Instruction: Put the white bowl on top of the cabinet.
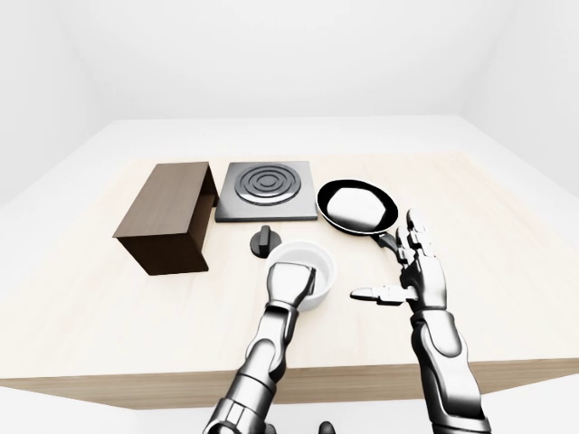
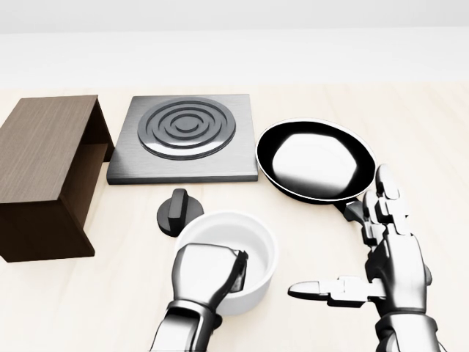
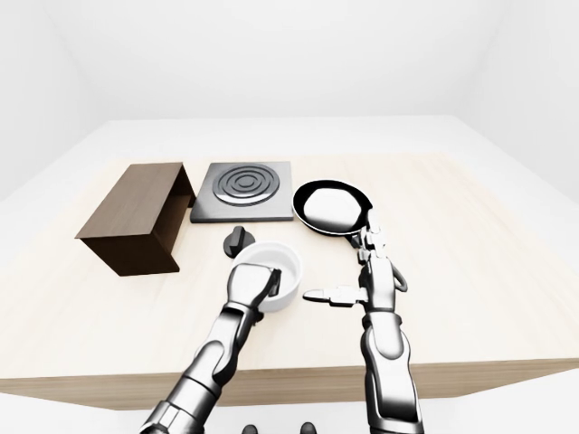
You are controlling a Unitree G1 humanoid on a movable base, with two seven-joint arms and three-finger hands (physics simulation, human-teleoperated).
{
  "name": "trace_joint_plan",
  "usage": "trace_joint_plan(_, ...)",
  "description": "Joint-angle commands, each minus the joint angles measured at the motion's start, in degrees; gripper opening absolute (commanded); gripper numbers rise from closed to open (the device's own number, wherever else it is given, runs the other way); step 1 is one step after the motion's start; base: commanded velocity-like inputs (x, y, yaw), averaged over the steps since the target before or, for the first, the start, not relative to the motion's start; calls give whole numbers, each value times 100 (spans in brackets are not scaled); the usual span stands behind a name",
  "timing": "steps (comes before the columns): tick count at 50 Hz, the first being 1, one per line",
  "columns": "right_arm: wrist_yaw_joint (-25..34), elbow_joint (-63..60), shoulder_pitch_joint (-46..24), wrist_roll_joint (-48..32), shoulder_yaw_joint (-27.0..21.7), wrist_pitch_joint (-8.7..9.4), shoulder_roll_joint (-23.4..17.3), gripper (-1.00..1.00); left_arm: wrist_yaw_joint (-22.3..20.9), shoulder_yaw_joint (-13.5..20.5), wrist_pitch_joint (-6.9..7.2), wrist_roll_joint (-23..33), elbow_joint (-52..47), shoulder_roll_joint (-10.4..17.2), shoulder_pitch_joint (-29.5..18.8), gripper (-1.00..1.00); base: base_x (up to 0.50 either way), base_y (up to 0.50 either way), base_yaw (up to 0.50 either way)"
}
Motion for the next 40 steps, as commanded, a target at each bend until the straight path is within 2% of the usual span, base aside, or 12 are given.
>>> trace_joint_plan(1,6,-4,11,-22,30,2,11,100,-528,133,0,330,-477,57,-252,-100,0,0,0)
trace_joint_plan(13,7,57,27,-45,65,-57,16,100,-995,144,0,693,-1090,39,-165,-100,0,0,0)
trace_joint_plan(21,-4,108,21,-70,85,-98,20,100,-1511,193,0,1036,-1583,48,-187,-100,0,0,0)
trace_joint_plan(29,4,107,36,-72,84,-115,21,100,-2264,258,0,1489,-2343,76,-164,-100,0,0,0)
trace_joint_plan(40,0,93,83,-116,133,-150,37,100,-3551,696,0,1933,-3356,187,-573,-100,0,0,0)
